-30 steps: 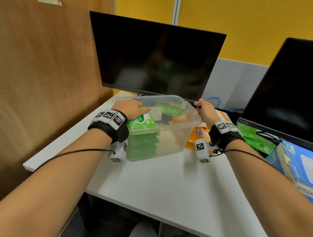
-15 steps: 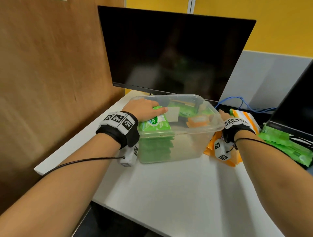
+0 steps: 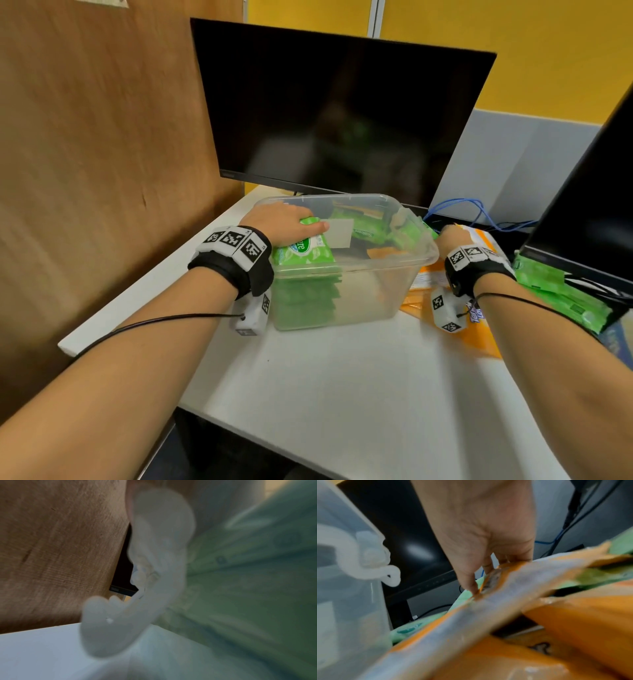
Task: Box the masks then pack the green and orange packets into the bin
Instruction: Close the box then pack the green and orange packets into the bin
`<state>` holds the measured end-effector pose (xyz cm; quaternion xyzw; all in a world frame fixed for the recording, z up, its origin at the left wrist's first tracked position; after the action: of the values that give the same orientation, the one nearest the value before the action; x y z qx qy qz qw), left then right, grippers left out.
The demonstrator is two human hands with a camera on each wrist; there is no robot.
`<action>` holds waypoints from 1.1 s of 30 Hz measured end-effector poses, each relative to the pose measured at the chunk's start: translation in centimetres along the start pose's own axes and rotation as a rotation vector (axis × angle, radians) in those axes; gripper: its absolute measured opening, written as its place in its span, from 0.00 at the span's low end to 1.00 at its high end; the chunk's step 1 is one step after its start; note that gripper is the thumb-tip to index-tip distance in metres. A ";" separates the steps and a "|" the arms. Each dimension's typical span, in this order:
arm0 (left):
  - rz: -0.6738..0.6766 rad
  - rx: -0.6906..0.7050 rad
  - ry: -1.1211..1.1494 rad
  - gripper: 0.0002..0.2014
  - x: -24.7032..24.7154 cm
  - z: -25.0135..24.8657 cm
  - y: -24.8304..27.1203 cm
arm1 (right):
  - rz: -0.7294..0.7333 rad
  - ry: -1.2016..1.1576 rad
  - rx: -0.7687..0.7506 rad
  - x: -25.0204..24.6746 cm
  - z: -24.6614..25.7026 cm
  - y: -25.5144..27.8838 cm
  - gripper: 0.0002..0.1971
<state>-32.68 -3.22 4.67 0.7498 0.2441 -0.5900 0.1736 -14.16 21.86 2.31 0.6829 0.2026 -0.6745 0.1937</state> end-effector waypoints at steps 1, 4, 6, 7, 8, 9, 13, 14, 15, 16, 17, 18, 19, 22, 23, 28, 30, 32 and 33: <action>0.000 -0.003 -0.004 0.30 0.0 0.1 -0.1 | 0.011 -0.012 0.005 0.0 -0.1 0.2 0.22; -0.002 -0.010 -0.013 0.31 0.0 0.2 -0.2 | 0.088 -0.089 0.042 0.5 -0.5 0.0 0.26; -0.002 -0.014 -0.012 0.31 0.0 0.3 -0.2 | 0.192 -0.154 0.036 1.2 -0.2 -0.2 0.21; -0.003 -0.017 -0.010 0.31 0.0 0.4 -0.2 | 0.239 -0.165 0.019 1.4 0.1 -0.3 0.19; -0.003 -0.019 -0.008 0.31 0.0 0.4 -0.2 | 0.264 -0.160 -0.020 1.2 0.6 -0.1 0.17; -0.002 -0.020 -0.004 0.31 0.0 0.5 -0.2 | 0.257 -0.147 -0.068 0.8 1.2 -0.1 0.14; -0.003 -0.022 -0.003 0.31 0.0 0.5 -0.2 | 0.085 -0.178 -0.125 -2.3 1.6 0.6 0.11; -0.005 -0.023 -0.007 0.31 0.0 0.5 -0.2 | 0.039 -0.206 -0.124 -3.1 1.2 0.7 0.12; -0.010 -0.023 -0.010 0.31 -0.1 0.4 -0.2 | -0.017 -0.252 -0.113 -4.2 0.8 0.9 0.13; -0.017 -0.021 -0.014 0.32 -0.2 0.4 -0.1 | -0.087 -0.312 -0.107 -5.7 0.4 1.2 0.11; -0.023 -0.021 -0.017 0.32 -0.2 0.4 -0.1 | -0.169 -0.380 -0.113 -7.5 0.2 1.8 0.08; -0.026 -0.022 -0.018 0.32 -0.2 0.4 0.0 | -0.271 -0.442 -0.142 -9.5 0.3 2.4 0.08; -0.027 -0.021 -0.020 0.32 -0.2 0.4 0.0 | -0.374 -0.499 -0.191 -11.5 0.7 3.4 0.07; -0.023 -0.022 -0.026 0.33 -0.2 0.2 0.0 | -0.471 -0.632 -0.370 -15.3 3.7 6.9 0.17; -0.020 -0.026 -0.029 0.34 -0.1 0.2 0.0 | -0.429 -0.600 -0.414 -15.5 5.3 7.7 0.18; -0.018 -0.036 -0.037 0.35 -0.1 0.3 0.1 | -0.131 -0.210 -0.520 -10.5 12.3 9.0 0.14; -0.029 -0.035 -0.029 0.35 -0.1 0.4 0.1 | -0.021 -0.059 -0.526 -7.1 14.0 9.0 0.18; -0.031 -0.040 -0.022 0.35 -0.1 0.4 0.1 | 0.051 0.050 -0.528 -4.2 15.3 8.6 0.23; -0.031 -0.043 -0.022 0.35 -0.1 0.5 0.1 | 0.054 0.070 -0.518 -3.6 15.6 8.5 0.23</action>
<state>-33.04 -3.59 4.66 0.7356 0.2663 -0.5954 0.1830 -22.82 6.26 5.57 0.6386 0.3568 -0.5709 0.3728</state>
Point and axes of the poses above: each hand's wrist, its own y-axis away from the middle knuckle, its own x-axis out of the palm, z = x × y, the point moved 10 cm from there along -y, towards the middle knuckle, and after that the axes turned 8 degrees about y, right-handed, at the moved point
